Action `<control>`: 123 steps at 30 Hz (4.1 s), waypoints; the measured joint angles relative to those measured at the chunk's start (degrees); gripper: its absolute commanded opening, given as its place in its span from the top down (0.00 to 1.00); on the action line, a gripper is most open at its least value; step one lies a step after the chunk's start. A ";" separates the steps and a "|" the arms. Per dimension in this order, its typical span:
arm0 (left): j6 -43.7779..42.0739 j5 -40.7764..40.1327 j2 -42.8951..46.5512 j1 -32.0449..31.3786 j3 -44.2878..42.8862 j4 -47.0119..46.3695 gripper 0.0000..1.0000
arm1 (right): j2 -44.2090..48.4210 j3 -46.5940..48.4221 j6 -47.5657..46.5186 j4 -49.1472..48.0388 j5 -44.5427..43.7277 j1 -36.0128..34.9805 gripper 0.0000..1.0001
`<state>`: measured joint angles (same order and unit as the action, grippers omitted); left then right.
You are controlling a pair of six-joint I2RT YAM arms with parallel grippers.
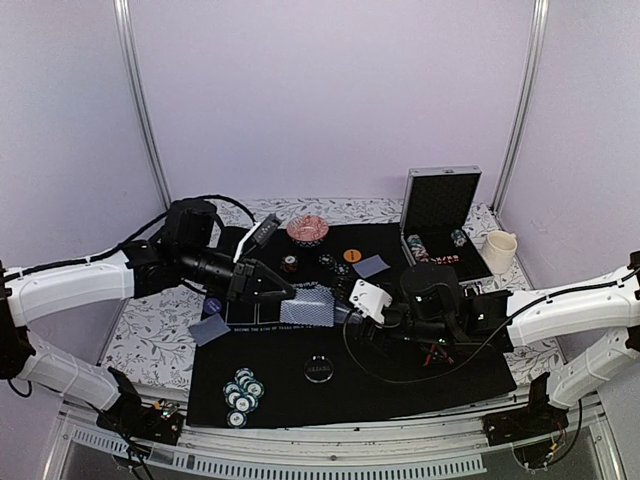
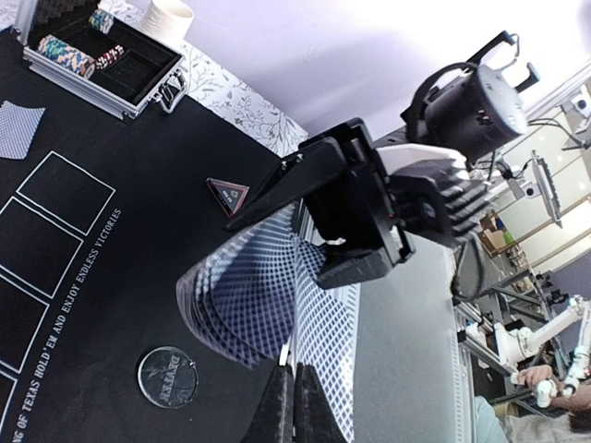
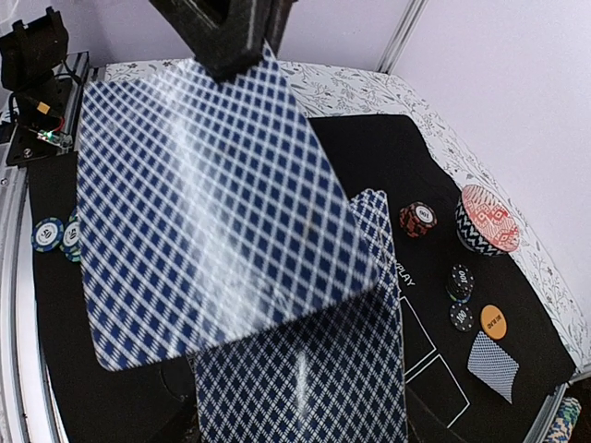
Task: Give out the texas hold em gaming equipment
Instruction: Pick up the poker card from the face-down deck piles, then distribute the poker card in the big blind area, then pick up the poker card from the face-down deck piles.
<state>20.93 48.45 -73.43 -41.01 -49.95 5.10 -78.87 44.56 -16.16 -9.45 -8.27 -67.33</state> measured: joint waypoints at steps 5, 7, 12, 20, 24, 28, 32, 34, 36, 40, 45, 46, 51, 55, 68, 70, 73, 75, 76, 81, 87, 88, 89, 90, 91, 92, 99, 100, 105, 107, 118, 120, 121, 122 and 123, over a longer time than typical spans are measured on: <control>2.78 0.44 2.60 1.77 1.62 -2.91 1.00 | 0.48 -1.77 1.01 -1.03 -0.63 1.18 0.51; 4.11 0.63 2.82 2.97 1.86 -4.50 1.00 | 0.48 -2.10 1.68 -1.07 -1.49 1.64 0.52; 7.76 -0.02 2.80 5.62 2.14 -9.01 1.00 | 0.50 -2.19 3.56 -1.14 -3.67 2.97 0.52; 13.68 -8.57 -2.12 8.26 2.67 -19.43 1.00 | 0.94 -2.40 6.73 -0.61 -7.26 5.51 0.52; 18.51 -12.87 -10.64 8.31 2.54 -25.51 1.00 | 2.14 -2.89 7.89 0.20 -8.90 6.12 0.52; 24.33 -16.17 -20.79 8.07 0.52 -31.26 1.00 | 3.67 -3.08 8.46 1.18 -9.70 6.34 0.52; 28.63 -19.96 -30.71 6.64 -4.66 -36.37 1.00 | 4.94 -3.28 8.81 1.84 -10.34 6.36 0.52; 30.12 -21.46 -36.02 5.29 -8.94 -38.88 1.00 | 5.22 -3.32 8.94 2.32 -10.60 6.38 0.52; 31.63 -22.86 -41.70 3.93 -13.68 -41.33 1.00 | 5.60 -3.48 9.11 2.80 -10.73 6.38 0.52; 33.20 -26.18 -51.08 1.79 -21.38 -42.45 1.00 | 6.45 -3.93 9.53 3.52 -10.95 6.38 0.52; 34.80 -31.80 -58.77 -0.87 -29.49 -42.21 1.00 | 7.04 -4.15 10.10 4.81 -11.26 6.38 0.52; 35.15 -32.61 -59.58 -1.25 -30.51 -42.05 1.00 | 7.21 -4.26 10.19 5.03 -11.32 6.38 0.52; 35.54 -38.23 -63.82 -2.75 -37.35 -39.34 1.00 | 8.37 -4.96 10.62 5.75 -11.65 6.38 0.52; 35.26 -41.44 -66.03 -2.86 -40.52 -38.14 1.00 | 9.18 -5.01 10.88 6.45 -11.98 6.38 0.52; 31.89 -42.77 -70.23 -2.75 -48.50 -29.16 1.00 | 10.25 -5.95 11.06 8.04 -12.48 6.38 0.52; 31.89 -42.29 -71.14 -2.60 -49.70 -27.89 1.00 | 10.25 -5.95 11.06 8.22 -12.48 6.38 0.52; 31.91 -40.92 -72.91 -2.47 -52.30 -26.03 1.00 | 10.25 -5.95 11.04 8.44 -12.48 6.38 0.52; 31.89 -40.11 -73.50 -2.36 -53.11 -25.07 1.00 | 10.34 -5.95 11.04 8.74 -12.48 6.38 0.52; 31.82 -39.95 -73.55 -2.36 -53.16 -24.59 1.00 | 10.47 -5.95 11.04 8.83 -12.48 6.38 0.52; 31.36 -39.95 -73.44 -2.36 -52.76 -24.00 1.00 | 11.06 -5.95 11.02 9.05 -12.48 6.38 0.52; 30.86 -40.04 -72.61 -2.36 -51.36 -24.13 1.00 | 11.06 -5.92 11.02 9.14 -12.48 6.38 0.52; 30.82 -40.04 -72.48 -2.34 -51.21 -24.09 0.97 | 11.06 -5.90 11.02 9.16 -12.48 6.38 0.52; 30.73 -40.04 -72.41 -2.34 -51.08 -24.11 0.93 | 11.06 -5.84 11.02 9.22 -12.48 6.38 0.52; 30.67 -40.04 -72.39 -2.34 -50.93 -24.17 0.87 | 11.06 -5.81 11.02 9.22 -12.48 6.38 0.52; 30.51 -40.04 -72.32 -2.34 -50.69 -24.26 0.82 | 11.06 -5.75 11.02 9.29 -12.48 6.38 0.52; 30.16 -40.02 -72.30 -2.32 -50.47 -24.20 0.79 | 11.06 -5.73 11.02 9.35 -12.46 6.38 0.52; 29.11 -40.11 -70.05 -2.21 -47.67 -24.48 0.71 | 11.06 -5.62 11.04 9.64 -12.46 6.38 0.52; 28.87 -40.15 -69.55 -2.21 -47.12 -24.44 0.70 | 11.06 -5.62 11.04 9.66 -12.46 6.38 0.52; 27.91 -39.98 -64.48 -2.21 -42.77 -25.03 0.70 | 11.06 -5.49 11.06 10.38 -12.44 6.38 0.52; 27.39 -39.69 -61.79 -2.21 -41.00 -25.73 0.68 | 11.06 -5.40 11.06 10.86 -12.44 6.38 0.52; 19.47 -37.20 -33.86 -2.05 -21.59 -30.53 0.34 | 11.08 -4.72 12.11 11.91 -11.39 6.38 0.52; 16.87 -36.20 -28.13 -1.99 -18.58 -30.32 0.27 | 11.08 -4.63 12.28 12.07 -10.67 6.38 0.52; 15.78 -35.34 -25.51 -1.92 -17.31 -30.03 0.24 | 11.08 -4.57 12.31 12.07 -10.25 6.38 0.52; 14.82 -34.18 -23.19 -1.81 -16.13 -29.70 0.21 | 11.08 -4.48 12.31 12.02 -9.68 6.38 0.52; 14.05 -33.00 -21.42 -1.70 -15.13 -29.44 0.19 | 11.08 -4.42 12.28 11.93 -8.96 6.38 0.52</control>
<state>34.98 15.44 -94.85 -42.72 -65.08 -24.34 -67.79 40.14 -3.88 2.48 -17.23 -60.95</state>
